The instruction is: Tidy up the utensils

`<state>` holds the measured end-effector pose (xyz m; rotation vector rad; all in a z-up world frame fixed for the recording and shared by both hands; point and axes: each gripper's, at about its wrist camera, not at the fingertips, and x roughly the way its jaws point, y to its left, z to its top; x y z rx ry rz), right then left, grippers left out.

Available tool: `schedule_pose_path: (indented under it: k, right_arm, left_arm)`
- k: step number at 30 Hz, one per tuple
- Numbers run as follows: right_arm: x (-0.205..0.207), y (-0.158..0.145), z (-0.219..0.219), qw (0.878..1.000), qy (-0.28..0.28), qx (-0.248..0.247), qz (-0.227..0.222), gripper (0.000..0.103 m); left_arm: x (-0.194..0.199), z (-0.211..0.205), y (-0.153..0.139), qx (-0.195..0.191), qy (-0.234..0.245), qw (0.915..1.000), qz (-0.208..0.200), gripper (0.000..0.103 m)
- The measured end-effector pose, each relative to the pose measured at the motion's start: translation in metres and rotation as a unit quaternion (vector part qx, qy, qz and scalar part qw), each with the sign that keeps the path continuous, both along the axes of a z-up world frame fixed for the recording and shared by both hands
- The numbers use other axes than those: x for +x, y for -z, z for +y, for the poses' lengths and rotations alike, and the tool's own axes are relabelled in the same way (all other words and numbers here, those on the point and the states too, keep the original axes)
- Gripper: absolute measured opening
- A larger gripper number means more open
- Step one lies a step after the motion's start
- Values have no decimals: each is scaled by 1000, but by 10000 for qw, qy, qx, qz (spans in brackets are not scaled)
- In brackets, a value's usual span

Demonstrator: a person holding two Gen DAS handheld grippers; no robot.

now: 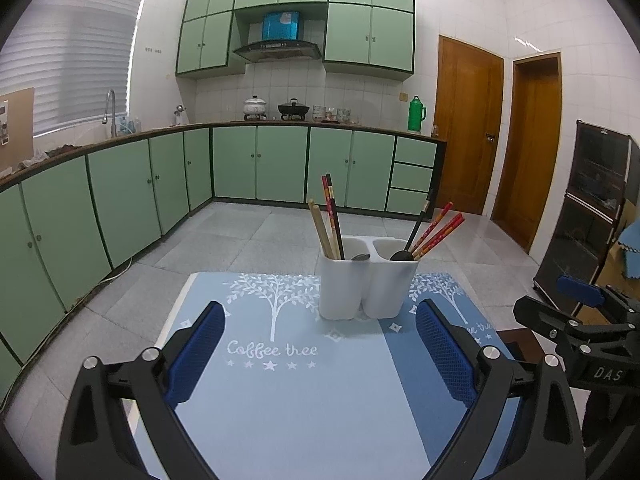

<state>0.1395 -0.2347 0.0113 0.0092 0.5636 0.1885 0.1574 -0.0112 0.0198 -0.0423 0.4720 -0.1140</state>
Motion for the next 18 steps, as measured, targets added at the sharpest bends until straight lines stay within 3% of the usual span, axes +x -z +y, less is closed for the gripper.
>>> schedule_pose_path:
  k: [18]
  right_arm:
    - [1,1,2,10000,-10,-15,3,95]
  left_arm:
    - [1,0,-2,16,3,10000,-31,94]
